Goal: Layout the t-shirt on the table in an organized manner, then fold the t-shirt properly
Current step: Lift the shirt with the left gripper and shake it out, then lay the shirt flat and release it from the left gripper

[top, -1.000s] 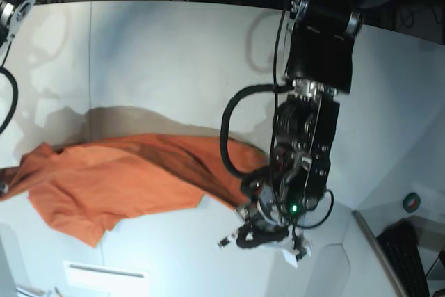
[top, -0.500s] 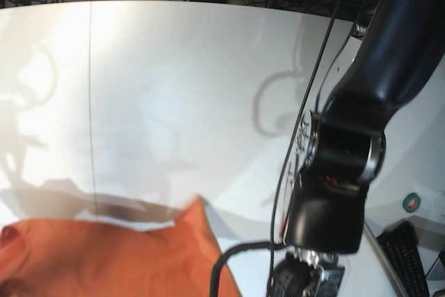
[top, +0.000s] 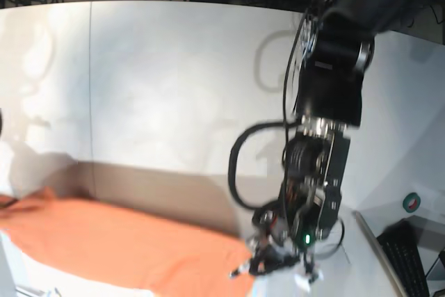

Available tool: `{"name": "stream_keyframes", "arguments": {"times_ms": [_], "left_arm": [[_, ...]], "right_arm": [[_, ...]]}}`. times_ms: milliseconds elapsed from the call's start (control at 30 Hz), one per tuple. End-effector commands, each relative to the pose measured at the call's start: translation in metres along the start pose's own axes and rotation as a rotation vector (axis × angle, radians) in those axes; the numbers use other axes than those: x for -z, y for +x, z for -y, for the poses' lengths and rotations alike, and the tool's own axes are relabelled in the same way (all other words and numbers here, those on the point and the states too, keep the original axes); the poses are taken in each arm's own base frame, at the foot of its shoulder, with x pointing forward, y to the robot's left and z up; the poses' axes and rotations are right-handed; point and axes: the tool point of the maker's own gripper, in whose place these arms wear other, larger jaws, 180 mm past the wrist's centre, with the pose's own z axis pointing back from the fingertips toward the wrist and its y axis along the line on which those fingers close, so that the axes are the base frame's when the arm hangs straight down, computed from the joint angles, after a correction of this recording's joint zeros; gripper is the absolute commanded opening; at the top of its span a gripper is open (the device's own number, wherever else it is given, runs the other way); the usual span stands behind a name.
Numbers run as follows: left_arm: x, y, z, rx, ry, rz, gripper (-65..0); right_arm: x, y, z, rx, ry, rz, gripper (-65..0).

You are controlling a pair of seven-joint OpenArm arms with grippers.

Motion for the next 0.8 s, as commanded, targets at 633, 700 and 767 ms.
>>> {"name": "stream_keyframes", "arguments": {"times_ms": [633, 700, 767], "left_arm": [[-0.037, -0.168, -0.200, 0.073, 0.340, -0.143, -65.0], [-0.037, -0.168, -0.201, 0.073, 0.341, -0.145, -65.0], [-0.037, -0.171, -0.199, 0.067, 0.338, -0.151, -65.0]], "right_arm": [[-0.023, -0.244, 0.021, 0.121, -0.043, -0.310, -65.0], [-0.025, -0.249, 0.022, 0.120, -0.045, -0.324, -65.0], [-0.026, -0.251, 0.023, 0.120, -0.046, -0.328, -65.0]]}}
